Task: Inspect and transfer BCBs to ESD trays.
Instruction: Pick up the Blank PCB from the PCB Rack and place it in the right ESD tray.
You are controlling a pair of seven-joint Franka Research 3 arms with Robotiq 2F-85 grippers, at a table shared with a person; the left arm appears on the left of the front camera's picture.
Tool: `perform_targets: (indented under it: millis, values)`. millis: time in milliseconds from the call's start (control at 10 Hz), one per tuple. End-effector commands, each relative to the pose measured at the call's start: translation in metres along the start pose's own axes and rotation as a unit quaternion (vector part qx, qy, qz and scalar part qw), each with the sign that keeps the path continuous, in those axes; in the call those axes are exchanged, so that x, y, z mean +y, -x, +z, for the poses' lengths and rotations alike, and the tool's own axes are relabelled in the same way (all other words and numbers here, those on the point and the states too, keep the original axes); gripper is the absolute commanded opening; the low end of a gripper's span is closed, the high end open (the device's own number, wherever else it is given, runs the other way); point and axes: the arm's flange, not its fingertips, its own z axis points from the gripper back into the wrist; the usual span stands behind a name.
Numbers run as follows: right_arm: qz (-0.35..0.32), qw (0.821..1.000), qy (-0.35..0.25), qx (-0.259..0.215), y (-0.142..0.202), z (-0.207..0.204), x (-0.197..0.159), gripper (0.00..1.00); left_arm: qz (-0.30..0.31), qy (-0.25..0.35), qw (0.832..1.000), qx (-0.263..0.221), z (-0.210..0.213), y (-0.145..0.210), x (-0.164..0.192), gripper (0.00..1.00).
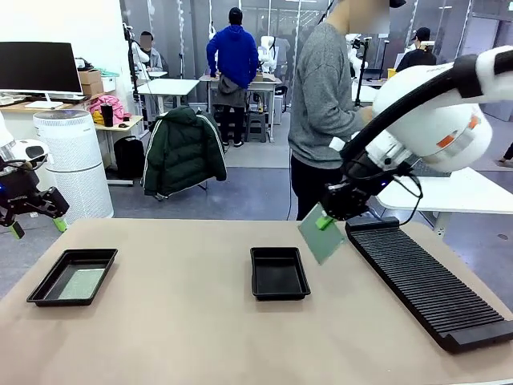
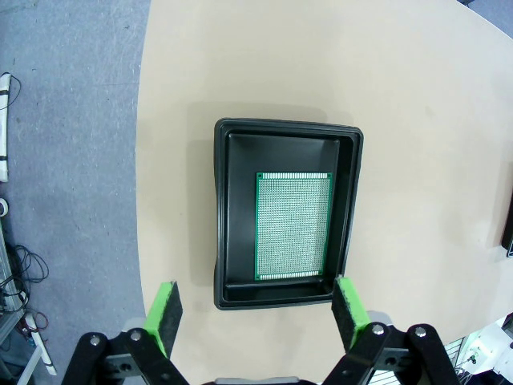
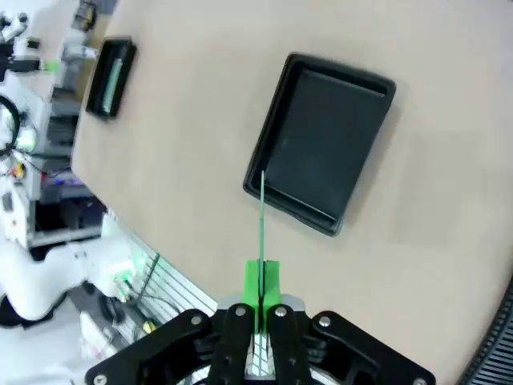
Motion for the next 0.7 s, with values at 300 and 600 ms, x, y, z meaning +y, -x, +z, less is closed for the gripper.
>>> perform_targets:
  millis: [300,600]
  values:
    - [-0.12,0.992,-0.016,-0.044,-0.005,-0.071,0.02,0.02,-0.009,0.005,1.0,-0.007,-0.003,0.001,0.002,1.0]
    - [-0.138,0.989,-0.002,-0.043,-0.014,-0.1,0.018,0.02,-0.009,0.005,1.0,-0.007,-0.003,0.001,0.002,1.0]
